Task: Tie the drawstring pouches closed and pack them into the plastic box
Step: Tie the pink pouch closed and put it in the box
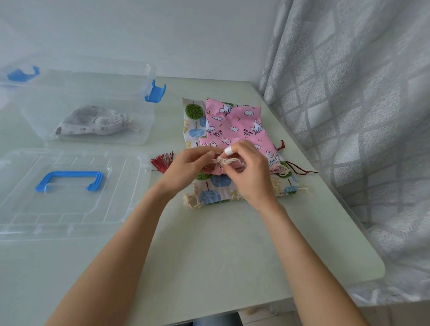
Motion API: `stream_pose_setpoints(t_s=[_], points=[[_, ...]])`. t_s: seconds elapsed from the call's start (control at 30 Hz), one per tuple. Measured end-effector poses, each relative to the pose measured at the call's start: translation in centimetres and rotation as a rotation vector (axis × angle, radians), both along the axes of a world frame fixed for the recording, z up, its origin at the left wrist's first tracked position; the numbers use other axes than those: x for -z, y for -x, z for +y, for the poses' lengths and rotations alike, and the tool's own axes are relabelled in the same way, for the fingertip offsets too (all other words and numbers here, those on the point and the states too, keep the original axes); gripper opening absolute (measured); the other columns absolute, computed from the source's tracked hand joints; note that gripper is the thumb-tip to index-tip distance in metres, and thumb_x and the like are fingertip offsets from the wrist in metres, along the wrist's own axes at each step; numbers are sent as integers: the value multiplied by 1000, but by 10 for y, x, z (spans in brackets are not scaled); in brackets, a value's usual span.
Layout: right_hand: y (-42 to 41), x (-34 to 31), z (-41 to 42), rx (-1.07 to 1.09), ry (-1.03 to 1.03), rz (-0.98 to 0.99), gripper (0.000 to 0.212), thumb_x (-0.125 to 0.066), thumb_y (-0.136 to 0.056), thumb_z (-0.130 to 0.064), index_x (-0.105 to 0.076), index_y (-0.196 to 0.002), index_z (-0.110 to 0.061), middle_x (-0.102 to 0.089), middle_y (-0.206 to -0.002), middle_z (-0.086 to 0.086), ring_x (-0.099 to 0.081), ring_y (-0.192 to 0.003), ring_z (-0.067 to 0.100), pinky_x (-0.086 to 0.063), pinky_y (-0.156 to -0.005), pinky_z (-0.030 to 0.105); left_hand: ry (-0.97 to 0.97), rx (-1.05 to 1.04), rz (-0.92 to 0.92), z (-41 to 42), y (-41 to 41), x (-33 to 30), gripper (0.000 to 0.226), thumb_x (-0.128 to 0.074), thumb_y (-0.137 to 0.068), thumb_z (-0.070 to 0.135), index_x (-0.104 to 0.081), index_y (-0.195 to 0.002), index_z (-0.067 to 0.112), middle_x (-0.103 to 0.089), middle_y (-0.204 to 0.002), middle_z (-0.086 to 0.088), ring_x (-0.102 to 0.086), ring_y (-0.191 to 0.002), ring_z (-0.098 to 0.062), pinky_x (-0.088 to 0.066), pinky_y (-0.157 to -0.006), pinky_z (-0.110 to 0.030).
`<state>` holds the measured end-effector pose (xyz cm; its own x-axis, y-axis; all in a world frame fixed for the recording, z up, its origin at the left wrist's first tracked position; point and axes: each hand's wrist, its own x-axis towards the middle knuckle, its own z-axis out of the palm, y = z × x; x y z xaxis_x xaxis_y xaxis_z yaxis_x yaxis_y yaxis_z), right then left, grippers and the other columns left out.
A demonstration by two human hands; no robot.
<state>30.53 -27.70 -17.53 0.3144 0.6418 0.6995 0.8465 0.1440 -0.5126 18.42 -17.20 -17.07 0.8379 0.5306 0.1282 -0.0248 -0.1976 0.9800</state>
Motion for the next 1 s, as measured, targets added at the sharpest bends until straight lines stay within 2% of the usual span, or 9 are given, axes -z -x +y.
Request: stream_pose_setpoints(t_s=[0.1, 0.2, 0.33, 0.43, 0.53, 0.67, 0.83, 0.9, 1.0], points=[[-3, 3, -2, 6, -11, 16, 10, -70, -76, 0, -62, -82, -3, -59, -83, -2, -58, -79, 19, -49, -65, 27, -87, -40, -46, 2, 0, -1, 16, -58, -90, 11, -70, -97, 20, -69, -91, -5, -64, -80, -12, -54, -78, -26], [-5, 5, -4, 25, 3, -17, 13, -71, -75, -2, -62, -83, -5, -61, -84, -2, -59, -80, 20, -50, -66, 32, -213, -73, -50, 6, 0, -2, 12, -67, -84, 13, -70, -89, 23, -70, -89, -2, -68, -81, -12, -54, -83, -31], [-8, 5, -4, 38, 27, -72, 18, -72, -71, 2, -62, -85, -5, -62, -84, 1, -59, -79, 19, -50, -66, 33, -573, -125, -59, 5, 0, -7, 11, -68, -83, 10, -69, -90, 19, -70, -86, 7, -65, -83, -1, -51, -83, -20], [-9, 4, -3, 34, 14, -101, 17, -73, -70, 1, -61, -81, -4, -63, -81, 3, -59, -77, 20, -48, -65, 31, -502, -130, -105, 3, 1, -9, 18, -66, -82, 3, -66, -89, 20, -68, -84, 1, -67, -78, -4, -51, -78, -13], [-10, 4, -3, 9, -7, -105, 16, -75, -70, -1, -60, -75, -3, -62, -77, 1, -57, -74, 20, -47, -63, 30, -336, -101, -56, 7, 4, -13, 20, -69, -81, 8, -65, -90, 26, -68, -90, 2, -67, -76, -4, -51, -75, -12], [-13, 4, -3, -18, -19, -106, 16, -76, -71, -5, -60, -72, -3, -62, -75, 3, -57, -72, 23, -48, -62, 34, -315, 3, 58, 14, 6, -16, 14, -65, -85, 14, -70, -98, 15, -70, -93, 1, -64, -83, -5, -47, -76, -10], [-17, 6, -4, -52, -34, -137, 14, -73, -73, -5, -60, -70, -1, -63, -74, 7, -57, -72, 26, -49, -62, 39, -208, 78, 160, 16, 2, -15, 14, -58, -91, 17, -67, -100, 12, -69, -97, -9, -66, -90, -19, -55, -77, -23], [-19, 6, -4, -48, -23, -150, 14, -74, -72, -5, -60, -70, -2, -63, -73, 6, -57, -72, 27, -48, -62, 40, -269, 67, 166, 15, 0, -16, 14, -58, -91, 14, -68, -101, 11, -69, -94, -8, -66, -85, -14, -55, -74, -20], [-22, 7, -4, -53, -7, -170, 16, -76, -70, -2, -60, -70, -5, -62, -73, 4, -55, -72, 27, -48, -62, 40, -363, 24, 171, 16, -2, -19, 10, -63, -87, 11, -70, -94, 12, -66, -75, 3, -60, -64, 2, -48, -66, -13]])
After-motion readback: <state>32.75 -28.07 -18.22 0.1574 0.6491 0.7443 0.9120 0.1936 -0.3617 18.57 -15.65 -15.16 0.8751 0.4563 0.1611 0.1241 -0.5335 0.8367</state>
